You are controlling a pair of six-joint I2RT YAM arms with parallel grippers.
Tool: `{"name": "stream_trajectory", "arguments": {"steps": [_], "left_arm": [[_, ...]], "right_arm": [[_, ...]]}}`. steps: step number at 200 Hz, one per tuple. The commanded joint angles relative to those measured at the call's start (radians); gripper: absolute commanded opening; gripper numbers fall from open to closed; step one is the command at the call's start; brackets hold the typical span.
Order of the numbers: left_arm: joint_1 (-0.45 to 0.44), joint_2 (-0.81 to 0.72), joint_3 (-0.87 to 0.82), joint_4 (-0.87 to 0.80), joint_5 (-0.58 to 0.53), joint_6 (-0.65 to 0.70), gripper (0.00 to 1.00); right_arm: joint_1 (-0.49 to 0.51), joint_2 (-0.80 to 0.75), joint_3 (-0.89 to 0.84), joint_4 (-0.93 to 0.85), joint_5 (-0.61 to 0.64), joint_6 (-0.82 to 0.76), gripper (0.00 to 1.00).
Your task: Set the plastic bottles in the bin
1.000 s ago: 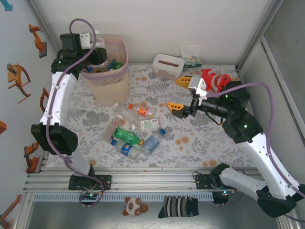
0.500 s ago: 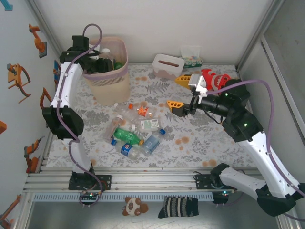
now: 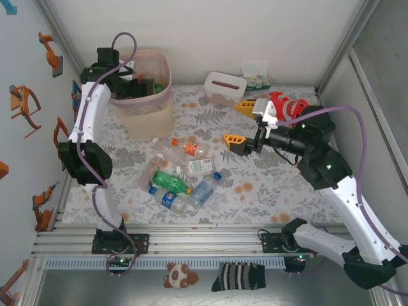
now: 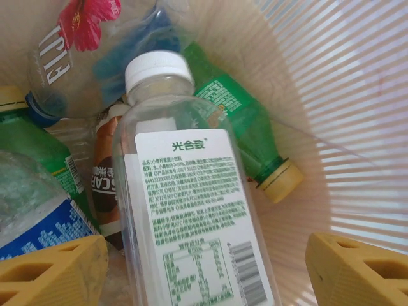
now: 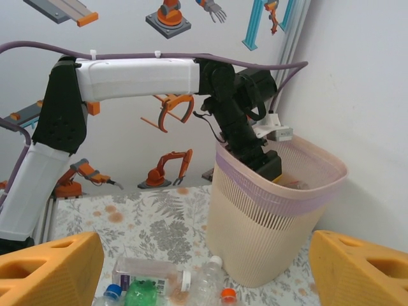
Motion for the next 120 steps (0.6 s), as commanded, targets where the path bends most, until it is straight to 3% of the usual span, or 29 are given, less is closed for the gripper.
{"name": "stream_trajectory", "arguments": {"steps": [1,34,80,120], "left_arm": [[0.001,-0.068,0.033,0.005,0.009,0.007,0.82],[0.001,-0.084,0.036,0.013,0.013,0.007,0.81],[-0.003,-0.073,0.027,0.046,0.065,0.004,0.58],[0.0,-0.013,0.02,0.051,-0.003,0.023,0.41]], "right_arm": [[0.001,-0.021,0.022,0.008,0.005,0.016,0.83],[0.0,-0.025,0.021,0.007,0.005,0.019,0.83],[0.001,-0.052,0.004,0.01,0.023,0.038,0.82],[0.001,-0.089,-0.022,0.019,0.051,0.061,0.81]]}}
